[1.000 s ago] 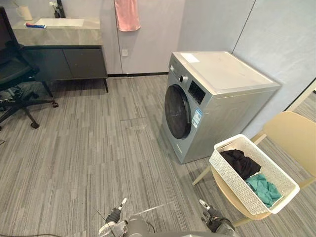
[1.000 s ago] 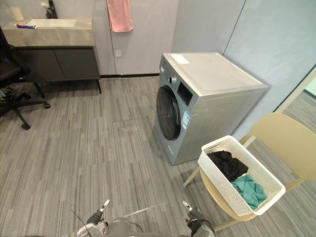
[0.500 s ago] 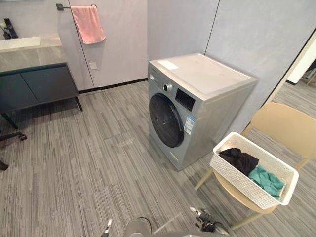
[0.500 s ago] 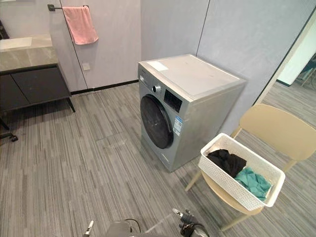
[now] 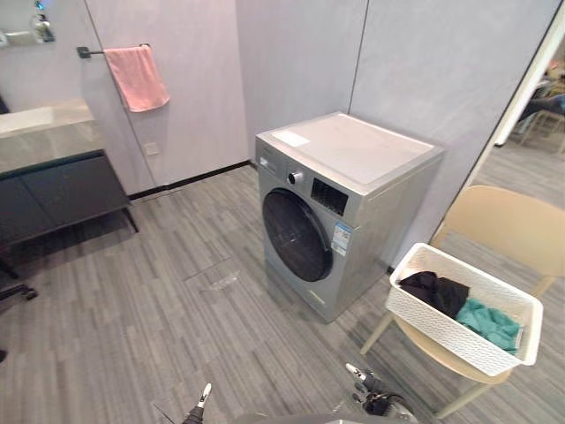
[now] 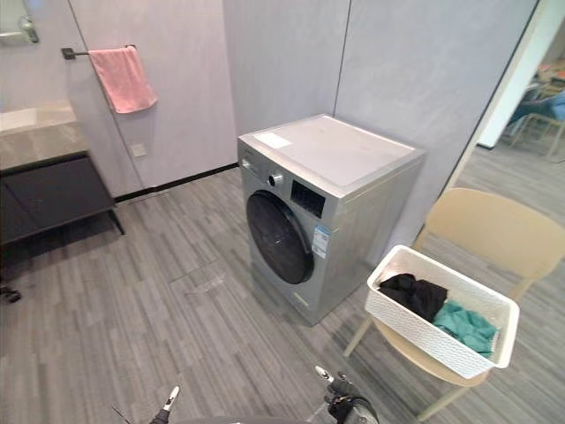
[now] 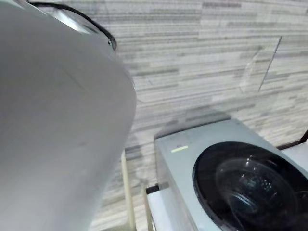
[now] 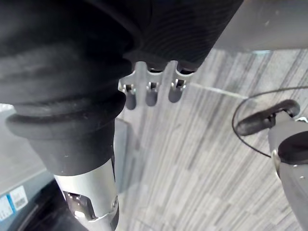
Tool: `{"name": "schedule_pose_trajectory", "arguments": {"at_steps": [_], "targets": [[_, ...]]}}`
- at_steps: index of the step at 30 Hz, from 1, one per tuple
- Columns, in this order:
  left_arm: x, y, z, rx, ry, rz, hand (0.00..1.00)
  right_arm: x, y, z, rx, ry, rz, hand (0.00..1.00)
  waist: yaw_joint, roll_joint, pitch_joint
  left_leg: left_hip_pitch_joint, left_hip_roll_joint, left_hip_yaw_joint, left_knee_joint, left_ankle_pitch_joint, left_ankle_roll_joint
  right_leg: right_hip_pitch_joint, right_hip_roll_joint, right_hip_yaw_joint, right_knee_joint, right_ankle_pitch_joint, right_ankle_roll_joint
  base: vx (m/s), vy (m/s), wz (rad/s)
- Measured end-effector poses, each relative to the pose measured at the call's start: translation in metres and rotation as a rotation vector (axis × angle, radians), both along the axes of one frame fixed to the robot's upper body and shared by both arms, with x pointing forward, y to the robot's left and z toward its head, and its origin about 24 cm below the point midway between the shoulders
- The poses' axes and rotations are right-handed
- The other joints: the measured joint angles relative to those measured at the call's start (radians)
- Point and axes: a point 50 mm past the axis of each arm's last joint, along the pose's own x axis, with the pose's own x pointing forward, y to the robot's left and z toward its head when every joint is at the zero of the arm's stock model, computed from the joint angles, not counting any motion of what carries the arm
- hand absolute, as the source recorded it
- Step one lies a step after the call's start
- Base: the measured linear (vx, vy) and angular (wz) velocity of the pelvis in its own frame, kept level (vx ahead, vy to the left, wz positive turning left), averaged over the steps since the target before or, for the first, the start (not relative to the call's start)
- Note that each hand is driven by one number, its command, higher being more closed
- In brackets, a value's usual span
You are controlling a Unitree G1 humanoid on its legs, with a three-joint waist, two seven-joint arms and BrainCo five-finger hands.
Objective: Pick up the laundry basket with both hands and put the clothes into the washing machine.
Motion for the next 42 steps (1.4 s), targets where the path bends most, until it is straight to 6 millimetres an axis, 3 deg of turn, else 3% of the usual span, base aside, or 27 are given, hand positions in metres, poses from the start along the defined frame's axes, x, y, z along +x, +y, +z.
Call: {"name": "schedule_pose_trajectory", "arguments": {"at_steps": [2, 3, 4, 6, 9, 11, 13, 14, 16, 17, 19, 20, 21, 22, 23, 24, 25, 27, 28, 29, 31, 32, 36, 39, 42], "targets": [[0.008, 0.001, 0.001, 0.002, -0.022, 0.003, 0.00, 0.003, 0.000, 0.001, -0.005, -0.018, 0.001, 0.00, 0.005, -0.023, 0.007, -0.001, -0.020, 0.010, -0.034, 0.009, 0.004, 0.020, 0.048, -0.051, -0.198, -0.073, 0.012, 0.00, -0.165, -0.21], [0.009, -0.002, 0.001, -0.003, -0.022, 0.002, 0.00, 0.004, -0.002, 0.002, -0.014, -0.023, 0.009, 0.00, 0.003, -0.029, 0.009, -0.009, -0.023, 0.001, -0.043, 0.016, -0.002, 0.024, 0.059, -0.044, -0.230, -0.069, -0.004, 0.02, -0.116, -0.06], [0.011, -0.009, 0.000, -0.021, -0.024, -0.001, 0.00, 0.002, -0.005, 0.001, -0.020, -0.017, 0.006, 0.00, 0.002, -0.004, 0.004, 0.007, -0.023, -0.019, -0.103, 0.048, -0.022, 0.039, 0.070, -0.050, -0.269, -0.065, -0.002, 0.06, -0.077, 0.09], [0.013, -0.015, -0.001, -0.037, -0.030, 0.008, 0.00, 0.001, -0.011, 0.002, -0.038, -0.023, -0.004, 0.00, -0.012, 0.007, 0.015, 0.023, -0.026, -0.071, -0.158, 0.069, -0.034, 0.056, 0.089, -0.052, -0.314, -0.065, -0.002, 0.11, -0.101, 0.39], [0.013, -0.013, -0.001, -0.037, -0.036, 0.018, 0.00, -0.002, -0.010, 0.001, -0.043, -0.017, 0.020, 0.00, -0.022, 0.003, 0.016, 0.015, -0.025, -0.156, -0.130, 0.075, -0.040, 0.097, 0.084, -0.160, -0.338, -0.065, -0.003, 0.11, -0.079, 0.73], [0.014, -0.012, 0.000, -0.041, -0.045, 0.014, 0.00, -0.006, -0.009, 0.000, -0.045, -0.007, 0.036, 0.00, -0.023, 0.008, 0.022, -0.021, -0.016, -0.198, -0.045, 0.063, -0.042, 0.130, 0.090, -0.225, -0.350, -0.078, -0.023, 0.14, -0.088, 0.84], [0.014, -0.011, 0.000, -0.041, -0.049, 0.030, 0.00, -0.005, -0.010, 0.000, -0.050, -0.006, 0.043, 0.00, -0.017, 0.027, 0.028, -0.131, -0.015, -0.205, 0.188, 0.025, -0.057, 0.157, 0.109, -0.261, -0.349, -0.101, -0.040, 0.17, -0.031, 0.59], [0.017, -0.010, 0.002, -0.034, -0.067, 0.039, 0.00, 0.001, -0.010, 0.001, -0.054, -0.017, 0.052, 0.00, -0.013, 0.023, 0.039, -0.183, -0.013, -0.180, 0.310, 0.033, -0.063, 0.174, 0.110, -0.265, -0.340, -0.114, -0.037, 0.16, 0.002, 0.25], [0.018, -0.008, 0.003, -0.028, -0.077, 0.042, 0.00, 0.000, -0.010, 0.001, -0.057, -0.012, 0.061, 0.00, 0.009, 0.039, 0.055, -0.217, 0.009, -0.116, 0.407, 0.037, -0.059, 0.184, 0.108, -0.251, -0.319, -0.131, -0.045, 0.16, 0.026, -0.09], [0.019, -0.008, 0.003, -0.026, -0.082, 0.043, 0.00, -0.001, -0.011, 0.000, -0.059, -0.007, 0.064, 0.00, 0.012, 0.034, 0.055, -0.224, 0.013, -0.094, 0.421, 0.039, -0.057, 0.193, 0.103, -0.247, -0.317, -0.135, -0.046, 0.21, 0.078, -0.16], [0.022, -0.002, 0.005, -0.005, -0.093, 0.028, 0.00, 0.003, -0.003, 0.001, -0.044, -0.017, 0.070, 0.00, 0.011, 0.003, 0.058, -0.227, 0.029, -0.031, 0.422, 0.014, -0.032, 0.193, 0.065, -0.238, -0.316, -0.129, -0.037, 0.17, 0.109, -0.22], [0.021, -0.002, 0.005, -0.006, -0.088, 0.027, 0.00, 0.009, -0.003, 0.003, -0.048, -0.037, 0.073, 0.00, 0.009, 0.014, 0.071, -0.226, 0.079, -0.013, 0.407, -0.012, 0.006, 0.194, 0.058, -0.226, -0.314, -0.127, -0.036, 0.10, 0.116, -0.32], [0.020, -0.002, 0.004, -0.006, -0.084, 0.027, 0.00, 0.011, -0.003, 0.004, -0.051, -0.044, 0.074, 0.00, 0.006, 0.022, 0.075, -0.225, 0.104, -0.014, 0.387, -0.021, 0.006, 0.195, 0.054, -0.219, -0.313, -0.127, -0.036, 0.14, 0.169, -0.36], [0.021, -0.003, 0.004, -0.006, -0.082, 0.019, 0.00, 0.013, -0.004, 0.005, -0.061, -0.046, 0.089, 0.00, 0.006, 0.026, 0.077, -0.212, 0.143, -0.028, 0.298, -0.018, -0.002, 0.197, 0.034, -0.202, -0.313, -0.127, -0.018, 0.21, 0.286, -0.31], [0.018, -0.004, 0.004, 0.001, -0.067, -0.004, 0.00, 0.017, -0.005, 0.007, -0.090, -0.062, 0.123, 0.00, 0.006, 0.032, 0.074, -0.173, 0.161, -0.051, 0.154, 0.025, -0.045, 0.199, 0.016, -0.185, -0.312, -0.134, 0.013, 0.18, 0.251, -0.26], [0.016, -0.006, 0.003, 0.002, -0.056, -0.023, 0.00, 0.022, -0.010, 0.011, -0.110, -0.087, 0.140, 0.00, 0.004, 0.044, 0.069, -0.152, 0.170, -0.077, 0.080, 0.068, -0.065, 0.196, 0.016, -0.177, -0.312, -0.144, 0.033, 0.20, 0.423, -0.18], [0.016, -0.010, 0.002, -0.004, -0.044, -0.057, 0.00, 0.037, -0.015, 0.019, -0.145, -0.151, 0.156, 0.00, 0.002, 0.063, 0.070, -0.132, 0.157, -0.100, 0.029, 0.092, -0.150, 0.193, -0.007, -0.155, -0.291, -0.172, 0.071, 0.11, 0.340, -0.10], [0.018, 0.004, 0.004, 0.051, -0.032, -0.135, 0.00, 0.068, -0.011, 0.040, -0.181, -0.289, 0.192, 0.00, 0.004, 0.012, 0.070, -0.117, 0.091, -0.062, 0.018, 0.071, -0.114, 0.196, -0.061, -0.078, -0.330, -0.171, 0.074, 0.15, 0.334, -0.16], [0.016, 0.007, 0.004, 0.058, -0.022, -0.141, 0.00, 0.078, -0.011, 0.048, -0.193, -0.336, 0.198, 0.00, 0.000, 0.003, 0.069, -0.120, 0.076, -0.056, 0.022, 0.068, -0.109, 0.202, -0.072, -0.065, -0.348, -0.163, 0.075, 0.17, 0.244, -0.06], [0.014, 0.011, 0.005, 0.071, -0.009, -0.165, 0.00, 0.098, -0.013, 0.066, -0.229, -0.433, 0.208, 0.00, -0.005, -0.023, 0.061, -0.120, 0.053, -0.049, 0.025, 0.058, -0.093, 0.225, -0.094, -0.049, -0.379, -0.126, 0.110, 0.16, 0.229, 0.09], [0.013, 0.012, 0.005, 0.080, 0.000, -0.203, 0.00, 0.123, -0.020, 0.090, -0.295, -0.541, 0.224, 0.00, -0.013, -0.025, 0.058, -0.108, 0.032, -0.043, 0.008, 0.054, -0.083, 0.231, -0.105, -0.035, -0.406, -0.073, 0.117, 0.15, 0.215, 0.04], [0.009, 0.015, 0.005, 0.085, 0.010, -0.208, 0.00, 0.138, -0.023, 0.104, -0.337, -0.603, 0.247, 0.00, -0.012, -0.008, 0.057, -0.102, 0.028, -0.038, -0.009, 0.058, -0.075, 0.230, -0.109, -0.028, -0.420, -0.039, 0.127, 0.15, 0.195, -0.07], [0.007, 0.011, 0.004, 0.081, 0.021, -0.254, 0.00, 0.173, -0.044, 0.149, -0.538, -0.754, 0.324, 0.00, 0.011, 0.003, 0.054, -0.096, 0.001, -0.027, -0.035, 0.083, -0.046, 0.228, -0.134, -0.033, -0.451, 0.023, 0.158, 0.11, 0.117, 0.02], [0.010, 0.014, 0.005, 0.094, 0.009, -0.252, 0.00, 0.205, -0.050, 0.189, -0.657, -0.855, 0.318, 0.00, 0.014, 0.023, 0.084, -0.124, -0.009, -0.061, -0.029, 0.109, -0.036, 0.227, -0.140, -0.062, -0.452, 0.029, 0.159, 0.00, 0.006, 0.29], [0.020, 0.014, 0.008, 0.110, -0.029, -0.247, 0.00, 0.238, -0.048, 0.238, -0.739, -0.971, 0.298, 0.00, 0.042, 0.043, 0.144, -0.175, 0.004, -0.080, -0.033, 0.151, -0.051, 0.186, -0.117, -0.077, -0.453, 0.030, 0.159, -0.12, -0.058, 0.11]]}}
